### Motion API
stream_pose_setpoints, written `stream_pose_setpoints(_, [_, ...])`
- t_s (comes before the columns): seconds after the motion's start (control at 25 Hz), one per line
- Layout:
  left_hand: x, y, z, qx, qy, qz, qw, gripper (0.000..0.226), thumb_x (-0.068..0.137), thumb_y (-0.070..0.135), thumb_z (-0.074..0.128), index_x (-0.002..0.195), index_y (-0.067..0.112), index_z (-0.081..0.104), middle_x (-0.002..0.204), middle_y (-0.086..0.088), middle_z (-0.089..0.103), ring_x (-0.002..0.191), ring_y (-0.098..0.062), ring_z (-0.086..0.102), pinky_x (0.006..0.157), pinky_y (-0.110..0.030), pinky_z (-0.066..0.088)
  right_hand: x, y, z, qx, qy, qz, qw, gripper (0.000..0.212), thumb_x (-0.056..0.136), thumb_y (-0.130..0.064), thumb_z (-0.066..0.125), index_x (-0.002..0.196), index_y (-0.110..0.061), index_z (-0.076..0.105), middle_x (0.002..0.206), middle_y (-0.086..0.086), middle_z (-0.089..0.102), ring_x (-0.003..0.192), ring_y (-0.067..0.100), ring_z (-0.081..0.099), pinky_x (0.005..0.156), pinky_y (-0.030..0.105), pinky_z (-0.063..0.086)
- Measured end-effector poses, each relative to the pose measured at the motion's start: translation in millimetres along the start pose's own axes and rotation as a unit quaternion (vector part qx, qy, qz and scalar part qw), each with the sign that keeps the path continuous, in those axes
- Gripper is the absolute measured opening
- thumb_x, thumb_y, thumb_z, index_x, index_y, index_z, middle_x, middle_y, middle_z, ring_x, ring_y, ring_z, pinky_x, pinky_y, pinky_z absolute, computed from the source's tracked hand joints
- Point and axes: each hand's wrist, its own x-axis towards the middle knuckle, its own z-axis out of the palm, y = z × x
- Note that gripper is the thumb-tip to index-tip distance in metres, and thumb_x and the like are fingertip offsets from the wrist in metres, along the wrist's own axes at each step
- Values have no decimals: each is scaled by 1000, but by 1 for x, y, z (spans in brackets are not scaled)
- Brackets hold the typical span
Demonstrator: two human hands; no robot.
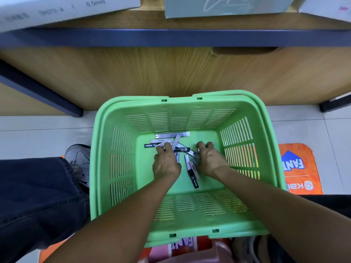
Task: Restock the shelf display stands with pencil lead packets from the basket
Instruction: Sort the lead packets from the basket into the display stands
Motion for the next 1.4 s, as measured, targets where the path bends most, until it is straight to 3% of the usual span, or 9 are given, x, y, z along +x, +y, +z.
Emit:
stream_pose_setpoints(0.16, [-12,-1,4,26,-4,7,1000,71,82,27,80,132,15,31,130,-14,40,112,-32,51,74,-36,47,-9,-4,-3,3,-5,58,998,59,90,-26,73,130,-18,29,123,14,37,84,24,54,75,34,53])
stream_pose_setpoints(0.28, [-12,5,6,26,-17,7,999,75,80,16,80,136,16,30,131,-14,38,112,-34,50,77,-36,47,-13,-16,6,40,-30,39,998,54,92,-18,67,135,-18,33,131,18,33,93,34,59,85,41,54])
stream_pose_setpoints(0.4, [-6,6,7,-84,-35,-12,996,68,77,16,79,131,12,38,126,-13,40,106,-37,55,77,-38,47,-12,-27,9,85,-36,31,995,49,90,-11,61,135,-17,41,128,17,44,100,39,63,81,40,54])
stream_pose_setpoints(0.56, [-3,2,4,-245,-17,-40,968,39,79,10,71,114,12,53,113,-9,59,91,-26,61,70,-30,47,-8,-36,14,182,-41,42,982,51,85,-10,63,135,-19,57,120,7,69,112,26,64,90,30,54])
stream_pose_setpoints(0.76, [-4,9,0,-309,-30,-82,947,22,89,26,66,108,15,60,94,0,63,86,-23,61,72,-28,48,-13,-46,15,407,-83,103,904,31,85,5,55,103,-13,72,77,8,74,69,22,71,65,30,60])
stream_pose_setpoints(0.96, [0,7,11,-401,-71,-103,907,20,87,34,71,92,19,58,85,0,66,78,-22,65,61,-27,48,-18,-41,10,575,-109,107,804,39,75,26,55,104,4,68,85,23,73,76,33,72,69,36,60])
stream_pose_setpoints(1.16, [1,-3,7,-458,-83,-76,882,22,87,25,76,91,12,59,84,-6,66,69,-19,61,55,-27,51,-18,-32,3,610,-149,89,773,33,81,27,56,101,2,60,70,11,61,63,19,63,65,32,58])
stream_pose_setpoints(1.24, [4,-5,4,-427,-74,-52,900,21,90,25,72,96,9,60,85,-9,67,71,-25,64,60,-37,55,-18,-35,-1,598,-140,90,784,33,81,24,61,105,2,59,74,15,65,63,21,67,65,32,61])
stream_pose_setpoints(1.4, [6,-4,5,-373,-51,-29,926,9,93,20,65,91,13,60,78,-6,63,74,-32,66,63,-42,56,-15,-41,-11,492,-93,112,858,35,77,11,78,103,-4,60,70,16,65,50,21,64,50,27,54])
